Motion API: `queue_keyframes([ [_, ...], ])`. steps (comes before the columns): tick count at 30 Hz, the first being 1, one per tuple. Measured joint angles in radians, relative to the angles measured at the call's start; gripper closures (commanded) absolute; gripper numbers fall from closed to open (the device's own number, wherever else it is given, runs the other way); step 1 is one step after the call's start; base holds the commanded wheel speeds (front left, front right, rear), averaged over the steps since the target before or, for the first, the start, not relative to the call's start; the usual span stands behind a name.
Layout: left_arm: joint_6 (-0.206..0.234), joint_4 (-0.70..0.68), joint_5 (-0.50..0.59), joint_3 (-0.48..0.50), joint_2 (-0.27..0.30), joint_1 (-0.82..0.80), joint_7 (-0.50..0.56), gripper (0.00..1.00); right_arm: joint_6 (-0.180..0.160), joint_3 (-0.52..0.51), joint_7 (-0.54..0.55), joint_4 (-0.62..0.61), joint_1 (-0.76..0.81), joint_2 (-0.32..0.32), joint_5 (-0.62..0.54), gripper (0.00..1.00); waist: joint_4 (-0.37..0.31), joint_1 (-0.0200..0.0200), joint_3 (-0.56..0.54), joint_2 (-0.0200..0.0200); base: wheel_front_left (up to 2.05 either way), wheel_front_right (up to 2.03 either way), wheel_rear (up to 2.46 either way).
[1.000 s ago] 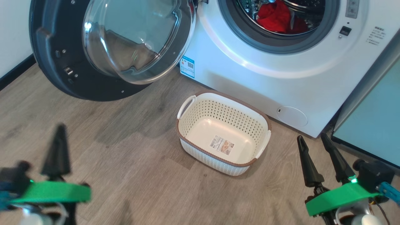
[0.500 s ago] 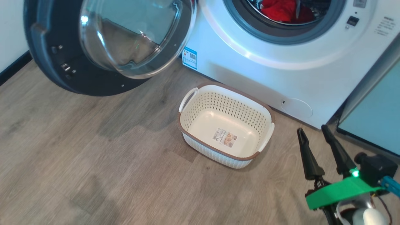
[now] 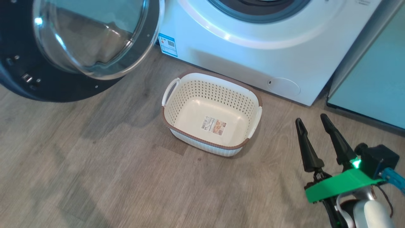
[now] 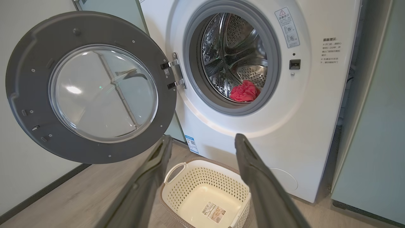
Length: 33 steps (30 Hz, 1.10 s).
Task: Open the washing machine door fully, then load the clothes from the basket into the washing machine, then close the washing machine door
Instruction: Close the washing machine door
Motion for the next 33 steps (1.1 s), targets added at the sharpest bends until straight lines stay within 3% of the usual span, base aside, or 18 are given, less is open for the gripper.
queue_keyframes([
  [14,-0.025,0.266,-0.01,-0.001,0.05,-0.046,0.08,1.0,0.0,0.018,0.036,-0.026,-0.043,-0.004,-0.028,0.0,-0.046,0.0,0.069,0.0,0.0,0.0,0.0],
  [25,-0.074,0.328,-0.035,-0.003,0.042,-0.046,0.116,1.0,0.0,0.026,0.071,-0.064,-0.064,-0.029,-0.031,0.0,-0.066,-0.0001,0.129,0.0,0.0,0.0,0.0],
  [33,-0.086,0.337,-0.039,-0.004,0.028,-0.049,0.123,1.0,0.0,0.034,0.081,-0.08,-0.093,-0.041,-0.031,0.0,-0.082,0.0,0.165,0.0,0.0,0.0,0.0],
])
